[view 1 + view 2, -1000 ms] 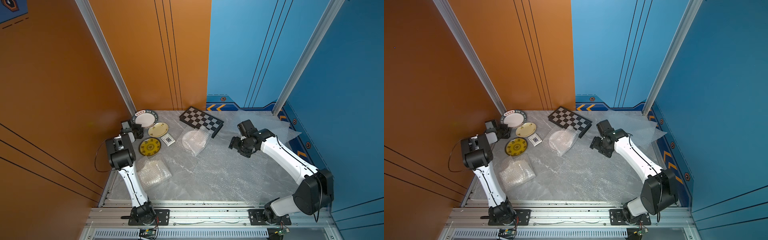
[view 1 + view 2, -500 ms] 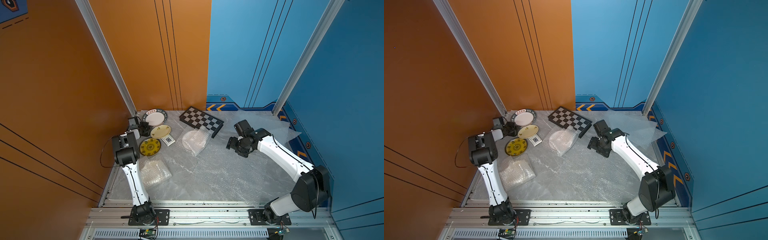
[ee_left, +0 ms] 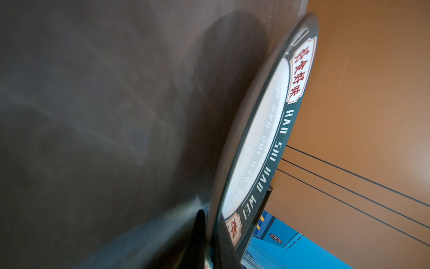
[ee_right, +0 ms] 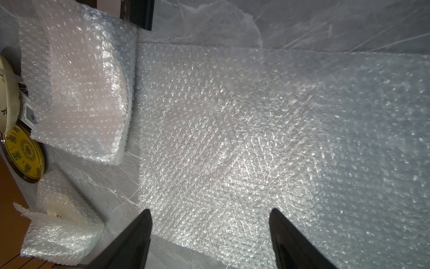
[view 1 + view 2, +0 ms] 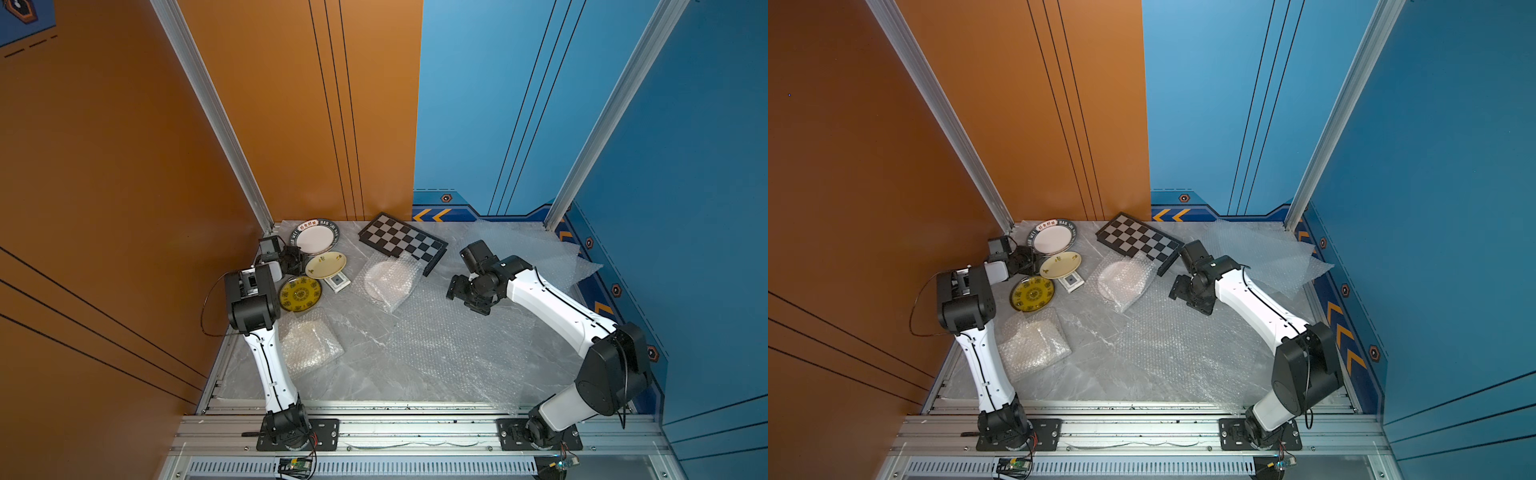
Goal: Unpack dinner plates from bubble wrap
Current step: Place the plate at the corner of the board.
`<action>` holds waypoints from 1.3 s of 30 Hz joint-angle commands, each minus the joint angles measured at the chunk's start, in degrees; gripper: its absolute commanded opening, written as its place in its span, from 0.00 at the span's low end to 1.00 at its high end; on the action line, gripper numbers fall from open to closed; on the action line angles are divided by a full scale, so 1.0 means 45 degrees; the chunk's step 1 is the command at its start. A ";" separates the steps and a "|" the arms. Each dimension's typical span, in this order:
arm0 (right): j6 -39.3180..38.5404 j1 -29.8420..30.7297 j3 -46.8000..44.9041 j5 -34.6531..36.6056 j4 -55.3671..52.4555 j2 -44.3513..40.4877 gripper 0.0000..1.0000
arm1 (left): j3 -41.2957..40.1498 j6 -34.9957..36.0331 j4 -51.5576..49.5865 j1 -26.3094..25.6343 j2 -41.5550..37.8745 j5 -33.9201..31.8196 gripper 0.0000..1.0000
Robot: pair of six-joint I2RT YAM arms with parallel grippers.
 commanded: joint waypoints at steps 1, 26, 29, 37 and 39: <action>0.0124 0.0116 0.0288 0.0282 0.0007 0.0042 0.80 | 0.0146 -0.0420 0.0913 0.0474 0.0039 0.0127 0.00; -0.0123 0.0161 -0.0246 -0.0076 0.0030 -0.0219 0.84 | -0.1387 0.0407 0.0400 0.0663 -0.0845 0.0474 0.24; -0.0087 0.0118 -0.0738 -0.0173 0.0034 -0.0430 0.84 | -0.1370 0.0857 -0.0210 0.0702 -0.1224 0.0569 0.36; 0.0298 -0.1643 -0.2681 -0.0268 -0.0689 -0.2633 0.98 | -0.1920 0.2146 -0.1730 0.0818 -0.2701 0.0916 0.62; -0.0048 -0.2508 -0.3198 -0.0117 -0.1331 -0.3406 1.00 | -0.2243 0.2359 -0.1947 0.0873 -0.3138 0.1022 0.69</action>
